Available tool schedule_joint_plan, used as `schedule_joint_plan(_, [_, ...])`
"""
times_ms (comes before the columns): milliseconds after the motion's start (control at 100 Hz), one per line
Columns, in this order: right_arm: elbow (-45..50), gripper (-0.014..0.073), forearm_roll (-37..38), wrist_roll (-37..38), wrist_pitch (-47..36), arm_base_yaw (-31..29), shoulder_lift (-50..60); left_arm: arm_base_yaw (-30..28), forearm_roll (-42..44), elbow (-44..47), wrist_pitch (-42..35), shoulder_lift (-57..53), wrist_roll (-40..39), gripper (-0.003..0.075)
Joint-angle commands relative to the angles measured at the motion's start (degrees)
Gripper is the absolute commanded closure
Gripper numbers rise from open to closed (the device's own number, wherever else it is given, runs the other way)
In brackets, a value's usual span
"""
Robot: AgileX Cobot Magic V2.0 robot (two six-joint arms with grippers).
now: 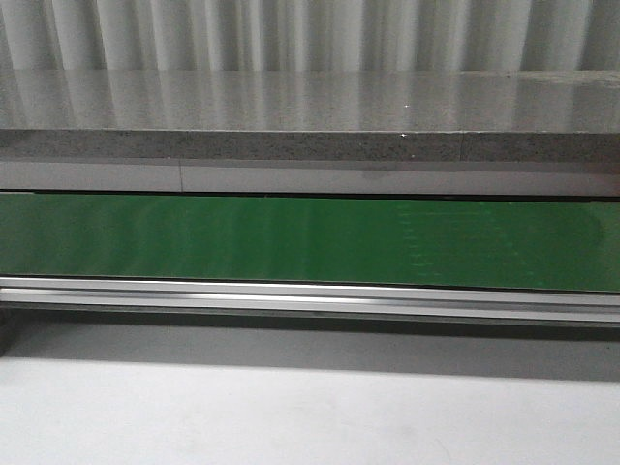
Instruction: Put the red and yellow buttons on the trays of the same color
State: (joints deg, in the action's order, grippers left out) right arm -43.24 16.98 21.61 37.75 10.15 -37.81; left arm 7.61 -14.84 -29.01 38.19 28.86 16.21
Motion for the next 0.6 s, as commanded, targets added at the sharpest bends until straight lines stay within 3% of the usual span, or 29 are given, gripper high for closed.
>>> schedule_joint_plan(0, [-0.06,0.0659,2.05,-0.78,-3.73,0.03,2.67,0.53,-1.38,-1.47,-3.68,0.20,0.10,0.0741])
schedule_joint_plan(280, [10.49,0.0659,2.17,-0.78,-10.41,-0.08,15.59,0.53,-1.38,-1.47,-3.68,0.20,0.10,0.0741])
schedule_joint_plan(410, [16.70,0.0659,1.24,-1.15,-17.57,-2.13,19.52,0.53,-1.38,-1.47,-3.68,0.20,0.10,0.0741])
schedule_joint_plan(590, [23.18,0.0659,-12.53,-16.18,-27.15,-8.35,22.26,0.53,-1.38,-1.47,-3.68,0.20,0.10,0.0741])
